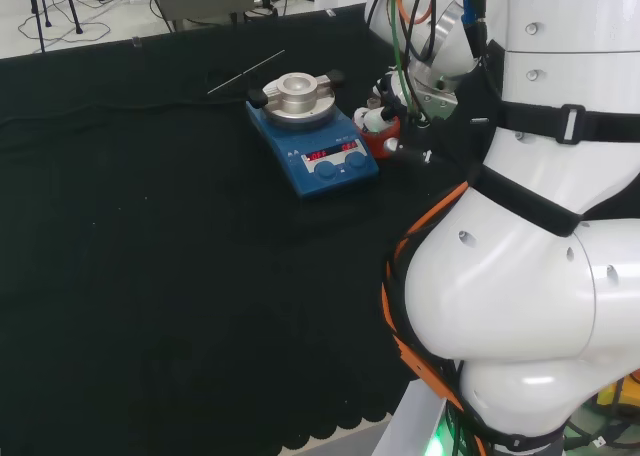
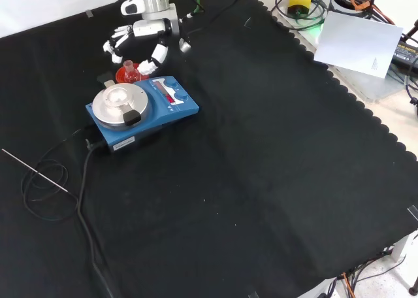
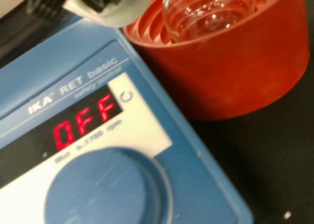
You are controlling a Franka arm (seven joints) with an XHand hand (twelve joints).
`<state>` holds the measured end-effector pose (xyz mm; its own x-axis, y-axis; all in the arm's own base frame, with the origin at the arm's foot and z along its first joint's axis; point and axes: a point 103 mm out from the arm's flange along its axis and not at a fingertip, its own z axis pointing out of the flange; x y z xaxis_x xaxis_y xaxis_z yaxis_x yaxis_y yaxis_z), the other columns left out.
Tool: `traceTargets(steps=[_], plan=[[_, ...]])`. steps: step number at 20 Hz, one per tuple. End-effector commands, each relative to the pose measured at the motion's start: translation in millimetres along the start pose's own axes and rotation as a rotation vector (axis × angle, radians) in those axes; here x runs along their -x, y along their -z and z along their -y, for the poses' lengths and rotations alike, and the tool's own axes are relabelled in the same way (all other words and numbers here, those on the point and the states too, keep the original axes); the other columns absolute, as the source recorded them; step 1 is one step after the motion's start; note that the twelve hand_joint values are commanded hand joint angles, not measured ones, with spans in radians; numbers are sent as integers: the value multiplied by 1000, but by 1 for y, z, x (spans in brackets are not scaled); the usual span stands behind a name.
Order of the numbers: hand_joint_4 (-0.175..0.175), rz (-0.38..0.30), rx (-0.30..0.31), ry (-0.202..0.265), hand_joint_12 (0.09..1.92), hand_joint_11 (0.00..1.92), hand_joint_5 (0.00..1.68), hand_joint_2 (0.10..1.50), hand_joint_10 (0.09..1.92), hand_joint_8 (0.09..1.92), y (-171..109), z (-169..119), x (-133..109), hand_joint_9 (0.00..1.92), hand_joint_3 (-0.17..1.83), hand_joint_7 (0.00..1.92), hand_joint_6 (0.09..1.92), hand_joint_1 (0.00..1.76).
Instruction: Pick up the round-bottom flask.
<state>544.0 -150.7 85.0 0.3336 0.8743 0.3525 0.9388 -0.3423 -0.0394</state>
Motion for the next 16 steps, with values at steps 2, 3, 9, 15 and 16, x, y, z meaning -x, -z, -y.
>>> traceTargets(steps=[2, 3, 9, 15, 16], plan=[[-61, 11, 30, -1, 1310, 0, 539, 640, 744, 624, 1, -7, 5, 312, 665, 138, 636, 935], [-62, 17, 31, -4, 1315, 0, 542, 638, 744, 625, 0, -7, 4, 313, 669, 139, 652, 938], [-62, 24, 36, -11, 1324, 0, 553, 635, 744, 630, -4, -8, 1, 318, 674, 146, 681, 946], [-61, 16, 25, 7, 1330, 0, 578, 633, 745, 633, -9, -7, -6, 324, 678, 151, 705, 952], [-60, 28, 29, 7, 1331, 0, 589, 633, 746, 633, -10, -7, -7, 325, 678, 151, 713, 953]])
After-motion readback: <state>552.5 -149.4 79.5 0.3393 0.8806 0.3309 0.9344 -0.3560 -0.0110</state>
